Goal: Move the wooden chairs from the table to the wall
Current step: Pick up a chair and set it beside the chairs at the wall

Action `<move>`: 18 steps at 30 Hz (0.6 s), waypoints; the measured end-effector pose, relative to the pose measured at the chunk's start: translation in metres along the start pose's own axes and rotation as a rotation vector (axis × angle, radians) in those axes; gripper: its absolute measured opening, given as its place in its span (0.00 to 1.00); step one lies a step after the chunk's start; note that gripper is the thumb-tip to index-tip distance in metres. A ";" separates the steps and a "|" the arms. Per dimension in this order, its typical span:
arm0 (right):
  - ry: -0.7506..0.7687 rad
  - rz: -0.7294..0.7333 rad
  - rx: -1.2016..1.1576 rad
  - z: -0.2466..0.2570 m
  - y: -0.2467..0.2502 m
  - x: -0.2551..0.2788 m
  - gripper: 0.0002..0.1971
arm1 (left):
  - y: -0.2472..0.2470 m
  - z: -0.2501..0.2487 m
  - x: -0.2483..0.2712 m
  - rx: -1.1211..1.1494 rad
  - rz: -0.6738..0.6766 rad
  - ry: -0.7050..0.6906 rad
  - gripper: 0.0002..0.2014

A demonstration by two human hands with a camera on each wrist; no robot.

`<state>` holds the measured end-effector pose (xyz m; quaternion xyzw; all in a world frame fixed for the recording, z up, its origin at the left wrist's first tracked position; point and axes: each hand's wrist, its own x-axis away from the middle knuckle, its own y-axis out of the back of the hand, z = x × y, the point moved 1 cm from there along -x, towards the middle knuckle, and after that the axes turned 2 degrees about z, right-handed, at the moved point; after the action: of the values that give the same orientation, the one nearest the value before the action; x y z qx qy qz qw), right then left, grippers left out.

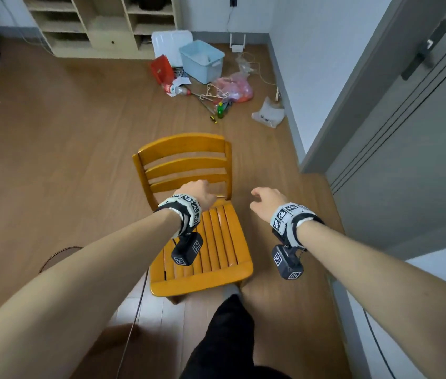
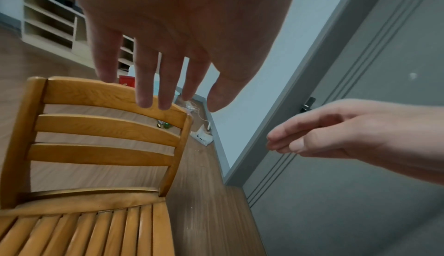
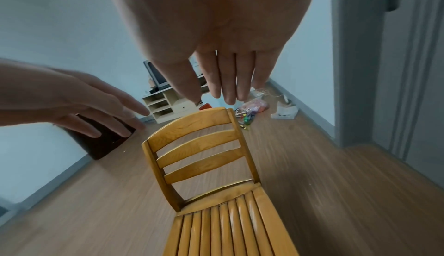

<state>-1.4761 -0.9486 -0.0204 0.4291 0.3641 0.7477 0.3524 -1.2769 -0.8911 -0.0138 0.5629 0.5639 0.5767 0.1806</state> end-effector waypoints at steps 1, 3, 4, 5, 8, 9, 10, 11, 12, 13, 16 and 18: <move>0.027 0.020 0.009 0.005 0.003 -0.021 0.24 | 0.002 0.001 -0.021 0.020 0.007 0.016 0.30; 0.068 0.055 0.031 0.017 0.013 -0.060 0.24 | 0.008 0.004 -0.062 0.054 0.020 0.049 0.30; 0.090 0.071 0.052 0.022 0.019 -0.079 0.24 | 0.012 0.007 -0.077 0.074 0.018 0.071 0.28; 0.116 0.086 0.073 0.028 0.025 -0.097 0.24 | 0.017 0.009 -0.089 0.095 0.016 0.095 0.27; 0.191 0.093 0.113 0.050 0.046 -0.145 0.23 | 0.037 0.020 -0.118 0.148 0.005 0.161 0.27; 0.217 0.102 0.124 0.060 0.053 -0.160 0.23 | 0.045 0.026 -0.125 0.163 -0.003 0.183 0.27; 0.246 0.118 0.139 0.071 0.059 -0.174 0.23 | 0.053 0.033 -0.132 0.179 -0.016 0.204 0.27; 0.280 0.143 0.160 0.084 0.063 -0.190 0.24 | 0.061 0.042 -0.140 0.201 -0.031 0.229 0.26; 0.311 0.168 0.179 0.095 0.065 -0.202 0.24 | 0.066 0.051 -0.146 0.223 -0.045 0.250 0.26; 0.349 0.192 0.202 0.108 0.065 -0.217 0.24 | 0.071 0.061 -0.152 0.248 -0.062 0.280 0.25; 0.465 0.270 0.282 0.145 0.051 -0.263 0.25 | 0.075 0.091 -0.163 0.342 -0.097 0.396 0.21; 0.551 0.324 0.333 0.170 0.037 -0.290 0.24 | 0.071 0.110 -0.163 0.387 -0.108 0.507 0.18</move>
<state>-1.2207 -1.1689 -0.0384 0.3151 0.4895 0.8119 0.0434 -1.1035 -1.0008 -0.0555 0.3945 0.7191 0.5702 -0.0460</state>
